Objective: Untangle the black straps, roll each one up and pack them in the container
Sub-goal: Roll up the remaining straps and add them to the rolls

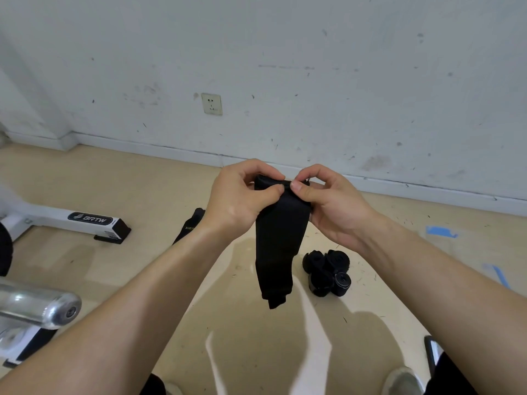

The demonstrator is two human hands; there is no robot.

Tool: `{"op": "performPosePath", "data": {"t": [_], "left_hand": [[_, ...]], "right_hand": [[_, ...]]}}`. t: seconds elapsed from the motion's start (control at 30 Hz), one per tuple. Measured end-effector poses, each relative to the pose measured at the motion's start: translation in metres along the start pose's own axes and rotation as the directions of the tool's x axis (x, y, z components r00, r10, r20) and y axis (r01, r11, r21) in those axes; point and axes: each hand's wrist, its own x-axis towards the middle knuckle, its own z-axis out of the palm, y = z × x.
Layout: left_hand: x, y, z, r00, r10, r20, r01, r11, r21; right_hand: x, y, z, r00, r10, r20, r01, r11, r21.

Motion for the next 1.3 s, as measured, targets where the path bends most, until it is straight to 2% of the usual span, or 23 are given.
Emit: {"op": "performPosePath", "data": {"t": [0.2, 0.3, 0.4, 0.53, 0.67, 0.73, 0.8, 0.9, 0.97, 1.07, 1.17, 1.3], "left_hand": [[-0.002, 0.000, 0.000, 1.000, -0.009, 0.003, 0.009, 1.000, 0.000], [-0.002, 0.000, 0.002, 1.000, -0.010, -0.028, 0.010, 1.000, 0.007], [-0.003, 0.000, 0.004, 1.000, -0.011, -0.010, 0.011, 1.000, -0.010], [-0.003, -0.004, 0.003, 0.992, -0.097, 0.081, 0.105, 0.989, -0.100], [-0.002, -0.009, -0.001, 0.966, -0.175, 0.190, 0.221, 0.940, -0.259], [-0.003, -0.011, -0.001, 0.962, -0.215, 0.167, 0.255, 0.926, -0.277], [-0.002, -0.015, -0.001, 0.953, -0.277, 0.120, 0.299, 0.917, -0.262], [0.001, -0.020, -0.003, 0.925, -0.352, 0.146, 0.374, 0.911, -0.172], [0.001, -0.022, -0.003, 0.935, -0.318, 0.157, 0.336, 0.936, -0.102], [0.003, -0.021, -0.001, 0.962, -0.261, 0.076, 0.266, 0.961, -0.068], [0.003, -0.018, -0.001, 0.976, -0.215, 0.037, 0.217, 0.976, -0.033], [0.004, -0.017, 0.002, 0.991, -0.132, 0.036, 0.123, 0.974, 0.193]], "right_hand": [[0.001, 0.000, -0.001, 0.998, 0.037, -0.041, -0.037, 0.999, 0.008], [0.001, -0.002, -0.001, 0.999, 0.046, -0.014, -0.045, 0.999, 0.024], [0.002, -0.002, -0.001, 0.999, 0.017, -0.039, -0.019, 0.999, -0.031], [0.002, 0.001, -0.001, 0.995, -0.011, -0.098, 0.005, 0.998, -0.060], [0.002, 0.004, -0.002, 0.986, -0.065, -0.153, 0.043, 0.989, -0.143], [0.002, 0.007, 0.000, 0.982, -0.089, -0.167, 0.054, 0.978, -0.203], [0.002, 0.009, 0.001, 0.977, -0.106, -0.183, 0.057, 0.965, -0.254], [0.002, 0.010, 0.000, 0.975, -0.111, -0.193, 0.055, 0.960, -0.274], [0.002, 0.010, 0.000, 0.976, -0.099, -0.195, 0.047, 0.966, -0.254], [0.003, 0.009, -0.002, 0.979, -0.052, -0.195, 0.013, 0.980, -0.199], [0.002, 0.006, -0.003, 0.993, -0.018, -0.119, -0.027, 0.934, -0.357], [0.000, 0.011, 0.000, 0.994, -0.077, -0.080, 0.036, 0.906, -0.422]]}}
